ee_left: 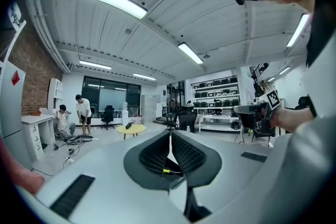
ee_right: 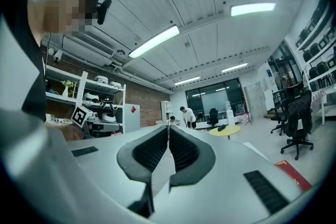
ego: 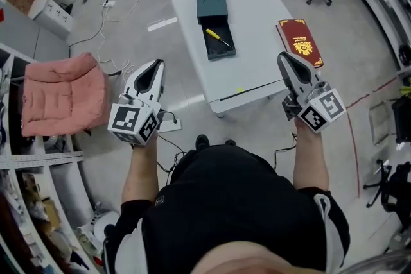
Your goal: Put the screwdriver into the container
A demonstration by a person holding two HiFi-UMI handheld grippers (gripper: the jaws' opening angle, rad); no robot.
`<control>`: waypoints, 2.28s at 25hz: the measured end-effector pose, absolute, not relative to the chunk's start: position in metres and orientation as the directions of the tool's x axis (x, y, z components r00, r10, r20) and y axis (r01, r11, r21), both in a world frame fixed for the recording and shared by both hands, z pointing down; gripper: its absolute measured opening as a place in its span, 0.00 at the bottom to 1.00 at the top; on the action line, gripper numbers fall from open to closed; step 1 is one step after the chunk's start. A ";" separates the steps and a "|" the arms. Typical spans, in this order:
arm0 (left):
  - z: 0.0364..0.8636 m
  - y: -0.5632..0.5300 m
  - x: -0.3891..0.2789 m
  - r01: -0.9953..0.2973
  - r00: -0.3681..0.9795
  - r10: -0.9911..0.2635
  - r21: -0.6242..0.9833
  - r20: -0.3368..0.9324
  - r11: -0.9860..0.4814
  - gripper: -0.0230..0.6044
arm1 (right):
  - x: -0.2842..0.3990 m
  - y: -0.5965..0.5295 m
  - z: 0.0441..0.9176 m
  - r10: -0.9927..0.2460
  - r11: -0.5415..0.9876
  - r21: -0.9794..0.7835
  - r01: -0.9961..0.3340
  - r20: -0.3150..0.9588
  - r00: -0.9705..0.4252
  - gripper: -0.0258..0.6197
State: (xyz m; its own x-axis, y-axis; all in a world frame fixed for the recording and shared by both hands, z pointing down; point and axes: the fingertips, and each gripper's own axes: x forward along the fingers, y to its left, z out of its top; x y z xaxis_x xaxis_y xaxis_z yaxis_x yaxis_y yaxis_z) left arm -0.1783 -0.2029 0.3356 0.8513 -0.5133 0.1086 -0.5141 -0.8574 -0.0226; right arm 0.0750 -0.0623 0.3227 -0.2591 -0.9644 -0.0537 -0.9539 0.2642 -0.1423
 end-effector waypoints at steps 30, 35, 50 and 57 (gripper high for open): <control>0.339 -0.240 -0.176 -0.498 0.862 -0.498 -0.027 0.093 -0.867 0.08 | 0.049 -0.063 0.328 -0.988 0.129 -0.135 -0.982 -0.104 -0.116 0.09; 0.343 -0.240 -0.180 -0.495 0.863 -0.495 -0.025 0.100 -0.869 0.08 | 0.047 -0.064 0.328 -0.988 0.128 -0.127 -0.984 -0.103 -0.115 0.09; 0.345 -0.244 -0.182 -0.494 0.864 -0.493 -0.016 0.102 -0.869 0.08 | 0.045 -0.066 0.325 -0.988 0.125 -0.119 -0.985 -0.100 -0.114 0.09; 0.348 -0.244 -0.181 -0.488 0.867 -0.487 -0.018 0.103 -0.873 0.08 | 0.044 -0.066 0.327 -0.988 0.126 -0.121 -0.985 -0.101 -0.114 0.09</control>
